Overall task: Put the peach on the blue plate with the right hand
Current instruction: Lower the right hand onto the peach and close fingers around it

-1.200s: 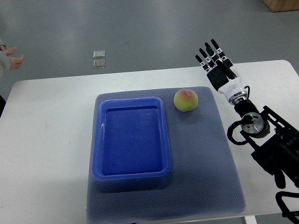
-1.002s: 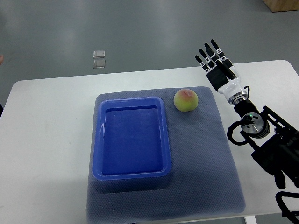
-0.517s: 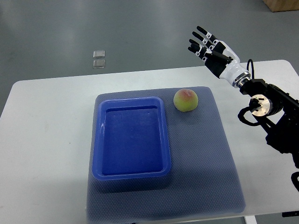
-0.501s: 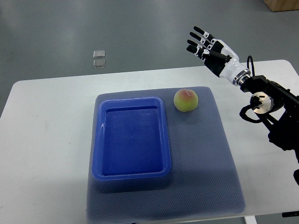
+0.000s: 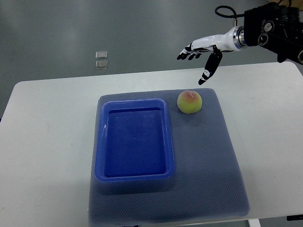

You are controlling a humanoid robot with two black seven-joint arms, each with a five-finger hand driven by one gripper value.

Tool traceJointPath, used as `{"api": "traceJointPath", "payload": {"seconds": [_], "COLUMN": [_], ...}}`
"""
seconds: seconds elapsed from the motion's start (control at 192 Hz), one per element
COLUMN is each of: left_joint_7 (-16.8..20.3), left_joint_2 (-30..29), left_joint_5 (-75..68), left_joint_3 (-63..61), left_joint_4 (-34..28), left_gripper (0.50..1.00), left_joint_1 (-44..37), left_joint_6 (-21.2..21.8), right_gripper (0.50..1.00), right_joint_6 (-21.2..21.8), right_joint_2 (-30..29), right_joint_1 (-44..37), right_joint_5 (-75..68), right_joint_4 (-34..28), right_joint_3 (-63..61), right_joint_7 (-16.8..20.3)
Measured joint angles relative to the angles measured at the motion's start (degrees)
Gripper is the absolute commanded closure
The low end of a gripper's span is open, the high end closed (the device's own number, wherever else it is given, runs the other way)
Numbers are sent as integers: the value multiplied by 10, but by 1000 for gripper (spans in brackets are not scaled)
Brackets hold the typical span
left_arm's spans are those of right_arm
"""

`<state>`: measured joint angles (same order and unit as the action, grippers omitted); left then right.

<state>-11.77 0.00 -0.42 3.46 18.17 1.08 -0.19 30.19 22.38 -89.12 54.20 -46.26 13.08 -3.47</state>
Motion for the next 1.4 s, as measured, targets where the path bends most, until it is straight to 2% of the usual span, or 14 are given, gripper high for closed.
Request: {"api": "traceJointPath", "payload": {"seconds": [0.073, 0.172, 0.323, 0.563, 0.887, 1.043, 1.398], "left_joint_7": [0, 0, 0, 0, 0, 0, 0], "left_joint_2": [0, 0, 0, 0, 0, 0, 0], "left_joint_5": [0, 1, 1, 1, 1, 1, 1], "left_joint_3": [1, 1, 2, 2, 2, 2, 2], "left_joint_4": [0, 0, -1, -2, -4, -5, -5], "left_gripper": [500, 500, 500, 500, 500, 500, 500], "left_joint_1": [0, 0, 0, 0, 0, 0, 0], "left_joint_6": [0, 0, 0, 0, 0, 0, 0], "right_gripper": [570, 570, 572, 572, 581, 585, 666], "right_joint_6": [6, 3, -15, -67, -94, -120, -131], "right_joint_2": [-15, -35, -57, -87, -112, -125, -135], "right_joint_1": [-17, -16, 16, 63, 100, 113, 129], "right_joint_5": [0, -1, -1, 14, 15, 17, 27], "right_joint_4": [0, 0, 5, 31, 55, 69, 85], "right_joint_3": [21, 27, 28, 47, 49, 50, 50], "right_joint_7": [23, 31, 31, 28, 26, 23, 21]}}
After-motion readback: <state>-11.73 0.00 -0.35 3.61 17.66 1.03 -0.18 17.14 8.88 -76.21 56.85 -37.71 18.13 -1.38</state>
